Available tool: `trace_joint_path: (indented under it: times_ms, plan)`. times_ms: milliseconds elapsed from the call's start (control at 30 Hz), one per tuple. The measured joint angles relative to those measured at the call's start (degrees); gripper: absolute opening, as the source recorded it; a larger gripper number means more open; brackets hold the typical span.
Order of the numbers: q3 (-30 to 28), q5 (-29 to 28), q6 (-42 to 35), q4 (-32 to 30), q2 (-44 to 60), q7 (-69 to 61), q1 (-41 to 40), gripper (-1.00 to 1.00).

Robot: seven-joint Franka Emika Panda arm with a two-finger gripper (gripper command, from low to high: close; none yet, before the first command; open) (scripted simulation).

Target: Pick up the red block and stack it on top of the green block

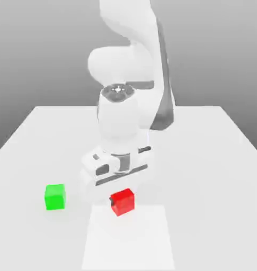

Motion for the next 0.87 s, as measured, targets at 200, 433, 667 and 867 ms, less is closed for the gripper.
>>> trace_joint_path:
  times_ms: [200,433,667,867]
  plan:
    - [-9.09,-6.03,-6.92,0.03,-7.16,-9.22,-9.96,-1.00]
    - [-19.13,-4.37,-8.52,0.54,-7.80,-22.13,-14.88,-1.00]
    - [-20.62,9.00,-2.62,1.04,0.10,-31.71,-9.98,-1.00]
    - [-20.93,10.16,3.30,1.04,5.28,-32.51,-9.67,-1.00]
